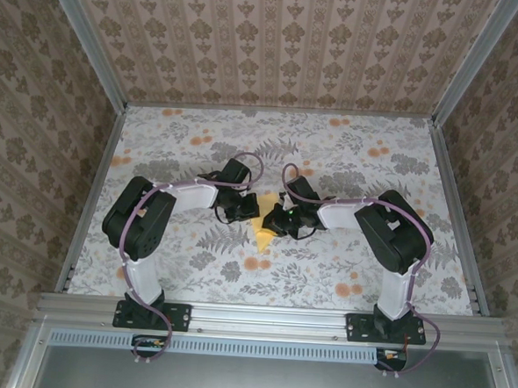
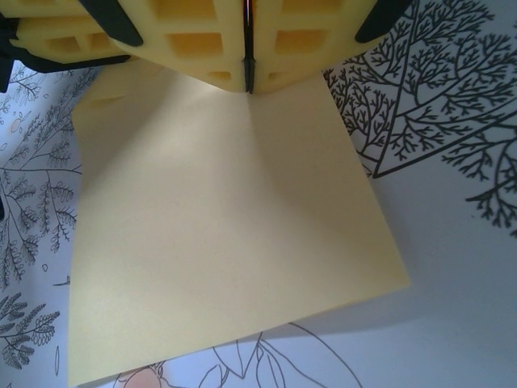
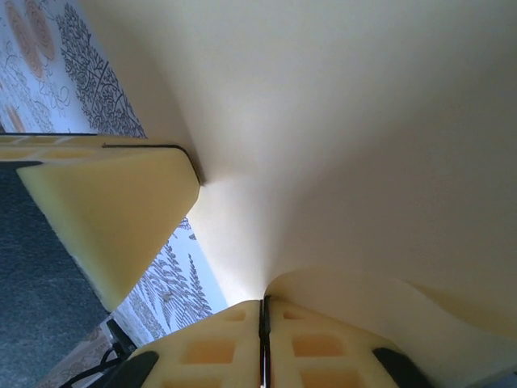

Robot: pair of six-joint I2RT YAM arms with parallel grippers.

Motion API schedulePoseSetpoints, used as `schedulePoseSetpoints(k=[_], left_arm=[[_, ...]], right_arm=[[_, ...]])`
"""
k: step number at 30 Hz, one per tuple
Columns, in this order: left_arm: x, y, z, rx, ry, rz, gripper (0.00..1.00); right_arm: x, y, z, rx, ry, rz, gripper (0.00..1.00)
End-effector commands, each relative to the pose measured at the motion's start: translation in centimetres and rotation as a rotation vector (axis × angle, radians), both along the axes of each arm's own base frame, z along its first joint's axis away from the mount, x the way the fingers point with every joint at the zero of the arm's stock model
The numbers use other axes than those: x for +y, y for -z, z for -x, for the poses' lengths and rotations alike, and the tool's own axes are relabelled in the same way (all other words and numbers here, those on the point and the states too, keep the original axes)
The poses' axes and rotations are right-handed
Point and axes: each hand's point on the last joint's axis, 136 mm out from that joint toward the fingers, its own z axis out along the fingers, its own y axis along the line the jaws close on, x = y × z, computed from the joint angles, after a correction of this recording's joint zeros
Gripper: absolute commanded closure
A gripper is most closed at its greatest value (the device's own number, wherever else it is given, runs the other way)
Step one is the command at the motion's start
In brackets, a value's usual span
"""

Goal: Fold a paper plane with a square sheet of paper (pick it up from the middle)
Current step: Third fold the triangle at the center of the table.

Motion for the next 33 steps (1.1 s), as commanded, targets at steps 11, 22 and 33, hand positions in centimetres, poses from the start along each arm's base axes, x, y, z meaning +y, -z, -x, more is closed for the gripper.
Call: schedulePoseSetpoints(k=[11, 22, 33], left_arm=[[4.5, -3.3, -1.0, -0.038, -0.134, 0.003, 0.82], [2.7, -4.2, 0.1, -0.053, -0.072, 0.063, 0.84], [-0.1, -3.4, 2.5, -0.017, 0.011, 0.071, 0.97]], right_arm=[[-0.7, 2.0, 0.5, 0.04, -0.001, 0.074, 0.61], [-1.2, 2.6, 0.8, 0.041, -0.001, 0.106, 0.68], [-1.7, 3.4, 1.2, 0.07, -0.012, 0.142, 0.99]])
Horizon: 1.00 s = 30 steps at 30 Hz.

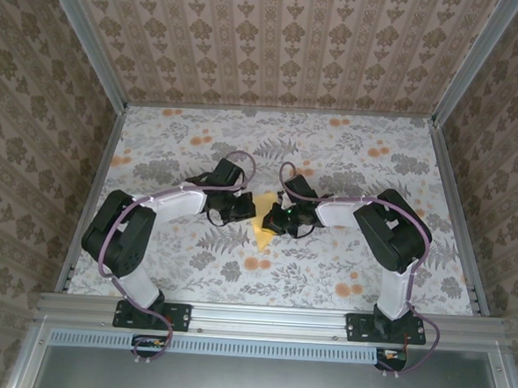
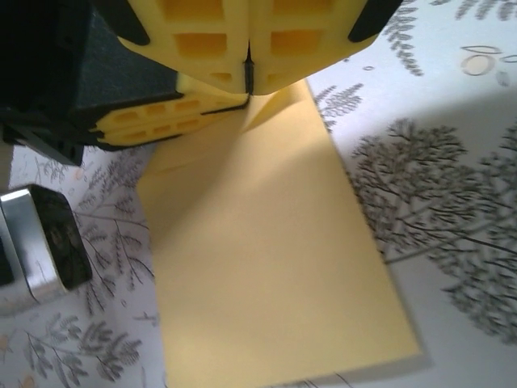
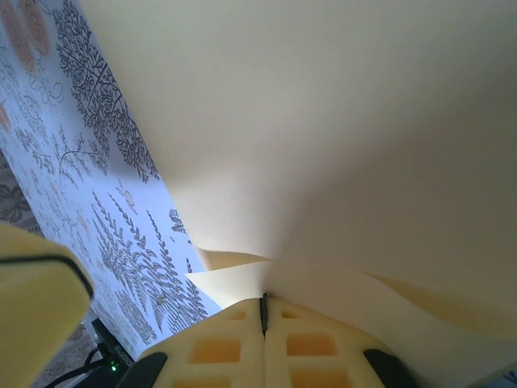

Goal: Fold a paper plane with a square sheet of paper (pick it up from the middle)
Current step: Third fold the triangle at the center of the table.

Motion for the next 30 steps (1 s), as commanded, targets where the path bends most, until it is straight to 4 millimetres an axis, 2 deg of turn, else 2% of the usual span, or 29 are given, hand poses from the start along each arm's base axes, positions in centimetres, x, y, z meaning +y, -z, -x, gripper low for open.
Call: schedulePoseSetpoints(k=[1, 10, 17, 21, 25, 27, 30], left_arm=[[-0.8, 0.5, 0.8, 0.025, 0.018, 0.007, 0.98], [-1.6, 2.1, 1.3, 0.062, 0.04, -0.013, 1.0], [-1.2, 3.4, 1.5, 0.078, 0.043, -0.064, 1.0], [-0.4, 4.3, 2.0, 0.091, 0.054, -0.127, 1.0], [0.9, 5.5, 2.8, 0.117, 0.065, -0.206, 1.0], [1.4, 5.8, 3.0, 0.12, 0.064, -0.225, 1.0], [1.9, 5.8, 3.2, 0.115, 0.069, -0.251, 1.0]], right_arm=[[-1.6, 3.1, 1.4, 0.082, 0.014, 0.106, 0.99], [-1.7, 3.2, 1.4, 0.083, 0.014, 0.11, 1.0], [-1.3, 2.6, 1.2, 0.066, 0.011, 0.079, 1.0], [-0.5, 1.0, 0.8, 0.022, -0.003, 0.025, 1.0], [-0.1, -2.2, -0.1, -0.077, -0.032, -0.034, 0.99], [-0.4, -3.4, -0.2, -0.121, -0.051, -0.034, 0.98], [-1.3, -3.7, -0.2, -0.161, -0.08, -0.01, 0.98]])
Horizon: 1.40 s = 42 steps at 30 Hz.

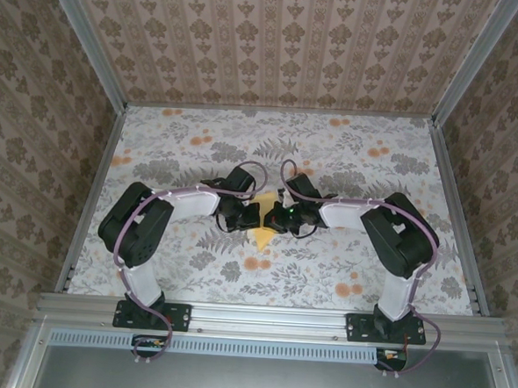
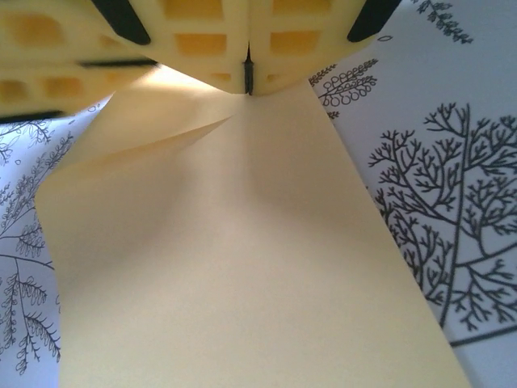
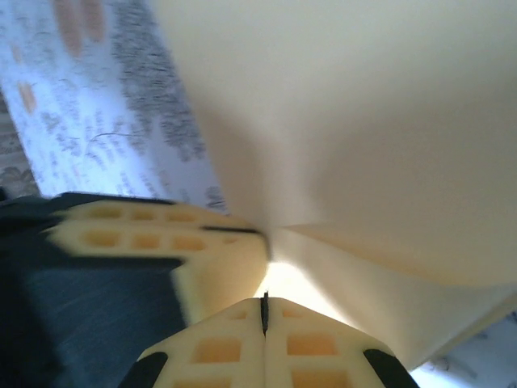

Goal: Fold a paper plane with a square sheet of paper (pick it up from the middle)
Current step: Third fold the triangle at the center of the table.

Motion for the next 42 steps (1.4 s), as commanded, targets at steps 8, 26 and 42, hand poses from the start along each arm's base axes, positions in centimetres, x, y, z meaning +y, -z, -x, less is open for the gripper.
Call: schedulePoseSetpoints(k=[8, 26, 42], left_arm=[[2.6, 1.4, 0.5, -0.001, 0.064, -0.167, 1.0], [3.9, 2.5, 0.8, 0.044, 0.092, -0.249, 1.0], [5.0, 3.2, 1.3, 0.064, 0.099, -0.262, 1.0]], right_arm=[[-1.2, 0.2, 0.3, -0.062, -0.073, 0.033, 0.98], [-1.1, 3.4, -0.1, 0.025, -0.07, 0.086, 0.97], [-6.4, 0.5, -3.5, -0.058, 0.125, 0.126, 0.97]])
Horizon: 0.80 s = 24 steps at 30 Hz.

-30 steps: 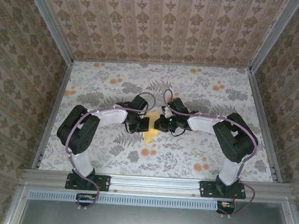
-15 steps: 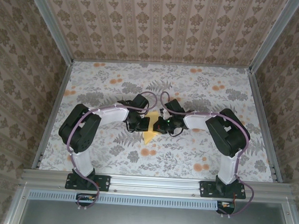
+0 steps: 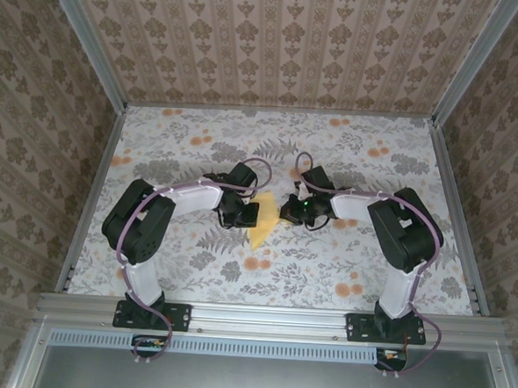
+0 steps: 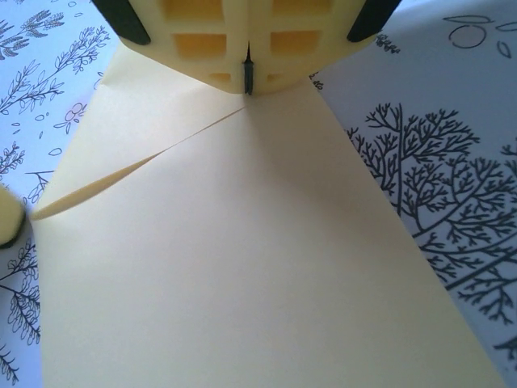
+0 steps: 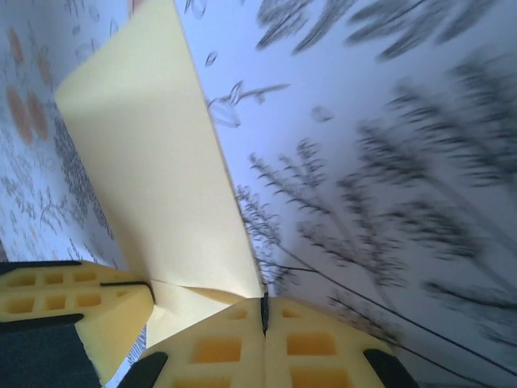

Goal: Fold a paper plane with a square sheet of paper (pick it up from the middle)
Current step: Third fold the triangle at the center of the table.

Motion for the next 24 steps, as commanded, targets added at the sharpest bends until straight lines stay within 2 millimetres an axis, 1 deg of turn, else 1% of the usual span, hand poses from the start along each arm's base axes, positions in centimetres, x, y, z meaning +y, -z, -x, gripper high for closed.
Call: schedulePoseSetpoints(k=[1, 4, 6, 8, 11, 13, 16, 18, 22, 24], left_arm=[[3.6, 3.1, 1.7, 0.078, -0.001, -0.15, 1.0], [3.3, 2.8, 1.3, 0.064, 0.013, -0.14, 1.0], [3.1, 2.5, 1.0, 0.052, 0.028, -0.133, 1.0], [2.9, 2.3, 0.6, 0.035, 0.046, -0.126, 1.0], [2.7, 2.1, 0.2, 0.022, 0.071, -0.112, 1.0], [2.7, 2.0, 0.0, 0.017, 0.082, -0.104, 1.0], [2.9, 2.0, 0.0, 0.02, 0.086, -0.101, 1.0], [3.0, 2.3, 0.1, 0.03, 0.088, -0.105, 1.0], [3.4, 2.8, 0.5, 0.045, 0.095, -0.119, 1.0], [3.6, 3.0, 0.5, 0.048, 0.099, -0.126, 1.0]], right_arm=[[-0.4, -1.9, -0.1, -0.053, 0.023, 0.007, 0.97], [1.5, -2.6, 0.9, -0.069, -0.04, -0.029, 0.97], [2.9, -2.6, 1.5, -0.067, -0.081, -0.047, 0.97], [4.2, -2.1, 2.0, -0.054, -0.108, -0.052, 0.97], [5.1, -1.3, 2.1, -0.029, -0.118, -0.063, 0.97], [5.2, -0.6, 2.1, -0.012, -0.117, -0.057, 0.97], [4.5, 0.6, 2.0, 0.009, -0.1, -0.016, 0.97], [3.5, 1.5, 1.9, 0.034, -0.074, 0.022, 0.98], [0.5, 2.5, 1.4, 0.062, 0.004, 0.087, 0.98], [-0.8, 2.3, 0.9, 0.056, 0.043, 0.113, 0.98]])
